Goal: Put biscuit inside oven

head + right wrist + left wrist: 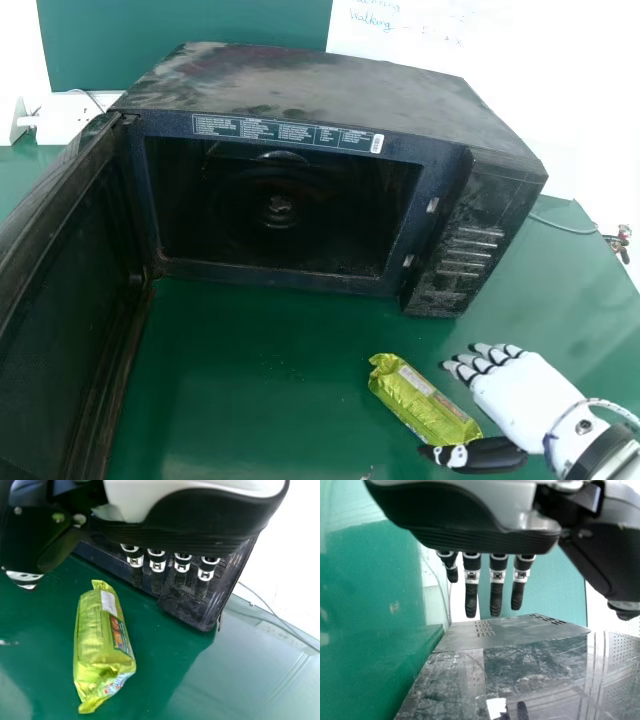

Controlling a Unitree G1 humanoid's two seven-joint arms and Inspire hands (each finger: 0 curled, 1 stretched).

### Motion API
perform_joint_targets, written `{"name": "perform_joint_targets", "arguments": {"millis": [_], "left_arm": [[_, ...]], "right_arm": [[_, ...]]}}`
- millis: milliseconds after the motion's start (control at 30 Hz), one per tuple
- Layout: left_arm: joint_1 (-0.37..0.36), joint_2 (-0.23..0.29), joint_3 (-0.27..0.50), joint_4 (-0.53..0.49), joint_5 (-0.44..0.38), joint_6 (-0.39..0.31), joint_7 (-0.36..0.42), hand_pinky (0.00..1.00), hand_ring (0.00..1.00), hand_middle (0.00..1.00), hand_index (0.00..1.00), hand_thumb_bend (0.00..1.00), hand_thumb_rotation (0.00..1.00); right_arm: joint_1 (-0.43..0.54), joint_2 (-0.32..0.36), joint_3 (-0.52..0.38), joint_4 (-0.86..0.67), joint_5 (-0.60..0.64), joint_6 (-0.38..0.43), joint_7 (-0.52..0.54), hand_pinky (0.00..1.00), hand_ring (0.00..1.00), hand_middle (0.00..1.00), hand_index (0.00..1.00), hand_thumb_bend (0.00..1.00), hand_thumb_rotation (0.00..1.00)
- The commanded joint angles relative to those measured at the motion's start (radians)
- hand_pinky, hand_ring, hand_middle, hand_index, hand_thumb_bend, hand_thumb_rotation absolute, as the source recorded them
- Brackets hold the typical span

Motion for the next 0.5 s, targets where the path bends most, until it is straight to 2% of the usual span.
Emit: {"name": "perform_joint_targets", "arguments": {"millis": [0,133,367,467], "left_arm": [[0.016,-0.008,-0.004,-0.007,-0.005,0.0,-0.002,0.81,0.78,0.83,0.86,1.0,0.75],[0.012,-0.008,-0.002,0.003,-0.003,-0.01,-0.003,0.8,0.78,0.83,0.86,1.0,0.78],[0.011,-0.007,0.0,0.005,-0.012,-0.004,-0.009,0.83,0.8,0.85,0.87,1.0,0.75],[0.014,-0.011,0.0,-0.003,-0.009,0.0,-0.001,0.83,0.8,0.85,0.87,1.0,0.77]], "right_arm": [[0.001,0.02,0.012,0.003,-0.021,-0.011,-0.024,0.96,1.0,0.98,1.0,0.93,0.99],[-0.001,0.044,0.04,0.016,-0.068,-0.028,-0.067,0.94,1.0,0.98,1.0,0.93,1.0],[-0.015,0.069,0.103,0.053,-0.174,-0.033,-0.124,0.95,1.0,0.98,1.0,0.93,0.99],[-0.029,0.075,0.133,0.07,-0.209,-0.025,-0.134,0.95,1.0,0.98,1.0,0.93,0.99]]}}
